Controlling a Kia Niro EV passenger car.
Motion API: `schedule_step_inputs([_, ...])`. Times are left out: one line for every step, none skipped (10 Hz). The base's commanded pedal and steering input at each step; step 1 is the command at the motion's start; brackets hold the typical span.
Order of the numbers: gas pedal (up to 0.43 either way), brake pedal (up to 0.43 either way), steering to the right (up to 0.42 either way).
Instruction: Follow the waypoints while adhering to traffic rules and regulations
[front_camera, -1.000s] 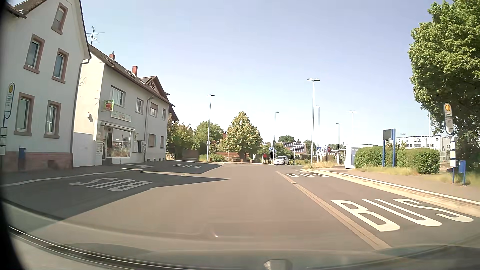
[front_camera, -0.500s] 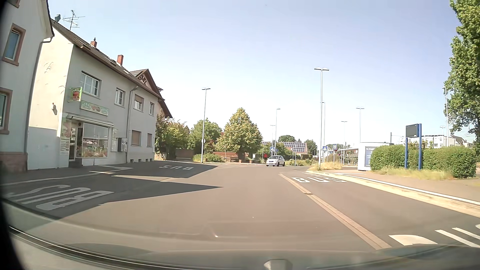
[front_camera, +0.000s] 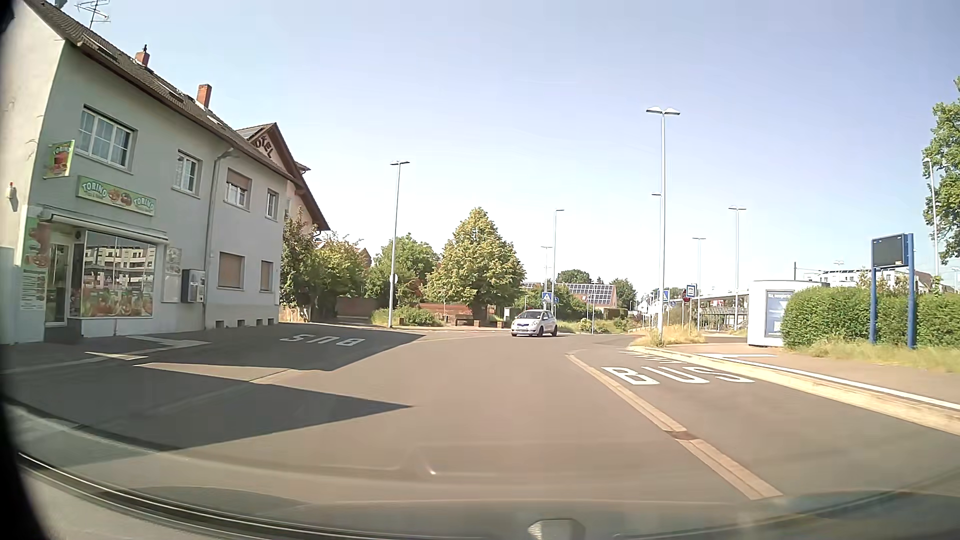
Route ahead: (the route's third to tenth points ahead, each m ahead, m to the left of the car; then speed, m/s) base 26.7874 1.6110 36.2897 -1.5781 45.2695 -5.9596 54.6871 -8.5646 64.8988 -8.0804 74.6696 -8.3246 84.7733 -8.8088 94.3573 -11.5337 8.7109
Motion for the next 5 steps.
schedule_step_inputs([0.059,0.03,0.004])
schedule_step_inputs([0.059,0.03,0.005])
schedule_step_inputs([0.059,0.03,0.006])
schedule_step_inputs([0.059,0.03,0.006])
schedule_step_inputs([0.059,0.03,0.006])
